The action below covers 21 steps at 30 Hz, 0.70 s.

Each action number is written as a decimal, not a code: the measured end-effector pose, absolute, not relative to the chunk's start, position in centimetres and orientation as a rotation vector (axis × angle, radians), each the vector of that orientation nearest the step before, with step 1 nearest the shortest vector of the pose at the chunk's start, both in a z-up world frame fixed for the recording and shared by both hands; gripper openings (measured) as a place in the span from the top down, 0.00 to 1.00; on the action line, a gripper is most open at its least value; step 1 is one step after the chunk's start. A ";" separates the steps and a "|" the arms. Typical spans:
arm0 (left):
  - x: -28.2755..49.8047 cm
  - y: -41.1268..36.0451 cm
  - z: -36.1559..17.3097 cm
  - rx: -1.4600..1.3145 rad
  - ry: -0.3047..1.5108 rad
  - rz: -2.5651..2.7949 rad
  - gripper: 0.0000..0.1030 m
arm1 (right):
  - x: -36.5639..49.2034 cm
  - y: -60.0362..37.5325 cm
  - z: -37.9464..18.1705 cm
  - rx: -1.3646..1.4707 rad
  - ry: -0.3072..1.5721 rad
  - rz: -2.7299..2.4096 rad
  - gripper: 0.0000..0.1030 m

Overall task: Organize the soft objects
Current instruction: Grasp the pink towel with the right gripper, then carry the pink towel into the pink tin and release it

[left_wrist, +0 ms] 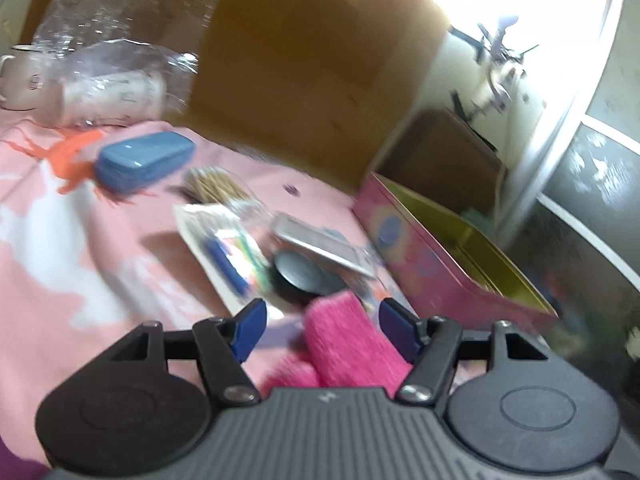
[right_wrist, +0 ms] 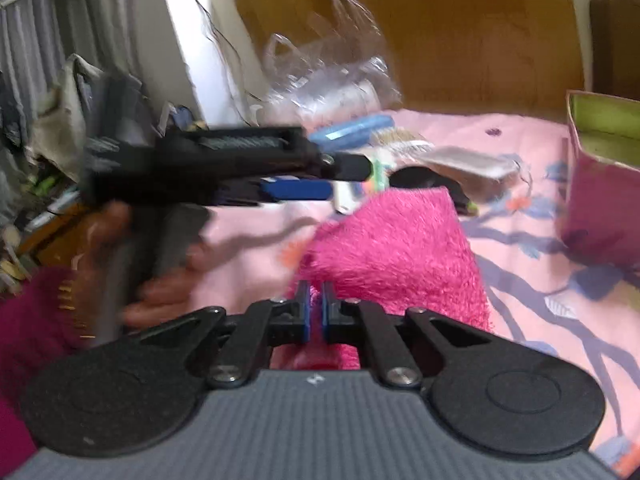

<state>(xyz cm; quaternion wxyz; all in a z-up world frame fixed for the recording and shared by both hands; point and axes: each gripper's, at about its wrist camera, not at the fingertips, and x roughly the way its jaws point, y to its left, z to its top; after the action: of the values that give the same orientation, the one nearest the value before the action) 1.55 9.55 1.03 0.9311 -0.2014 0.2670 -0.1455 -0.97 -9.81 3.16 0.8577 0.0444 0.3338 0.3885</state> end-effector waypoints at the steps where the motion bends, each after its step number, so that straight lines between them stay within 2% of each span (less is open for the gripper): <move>1: 1.3 9.2 1.2 -0.395 0.555 -0.305 0.38 | -0.6 -10.0 2.8 0.084 0.707 0.783 0.87; 4: 0.4 8.6 1.6 -0.344 0.581 -0.313 0.38 | 0.2 -11.5 2.8 0.156 0.727 0.771 0.80; 5: 0.2 8.6 1.7 -0.337 0.592 -0.321 0.38 | 0.1 -12.0 3.1 0.156 0.716 0.766 0.64; 6: 0.1 8.5 1.7 -0.333 0.609 -0.334 0.38 | -0.2 -12.2 3.4 0.145 0.693 0.759 0.40; 7: -0.1 8.4 1.7 -0.331 0.627 -0.346 0.38 | -0.6 -12.6 3.8 0.129 0.660 0.748 0.30; 8: -0.2 8.1 1.6 -0.326 0.646 -0.356 0.38 | -1.4 -12.6 4.1 0.117 0.633 0.737 0.15; 9: -0.3 7.8 1.5 -0.316 0.663 -0.362 0.38 | -1.9 -12.8 4.4 0.105 0.610 0.732 0.11; 14: 0.0 5.8 0.8 -0.259 0.716 -0.351 0.33 | -2.1 -11.4 3.2 -0.002 0.656 0.761 0.03; 16: -0.2 5.0 0.6 -0.247 0.713 -0.366 0.35 | -2.2 -10.4 2.1 -0.064 0.701 0.769 0.03; 17: -0.4 4.5 0.5 -0.240 0.715 -0.390 0.43 | -2.6 -9.8 1.8 -0.108 0.665 0.751 0.05; 19: -0.6 3.6 0.3 -0.225 0.722 -0.434 0.52 | -3.3 -9.3 1.9 -0.155 0.634 0.751 0.30; 20: -0.7 3.2 0.5 -0.221 0.713 -0.444 0.58 | -3.5 -9.4 2.1 -0.159 0.615 0.767 0.54; 21: -0.6 2.9 0.6 -0.225 0.726 -0.475 0.60 | -3.5 -9.6 2.1 -0.151 0.614 0.770 0.72</move>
<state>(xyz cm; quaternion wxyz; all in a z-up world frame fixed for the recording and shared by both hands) -0.55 2.87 0.55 0.9012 -0.1087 0.3511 -0.2296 -3.48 -9.57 2.13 0.8785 -0.0723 0.2942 0.3693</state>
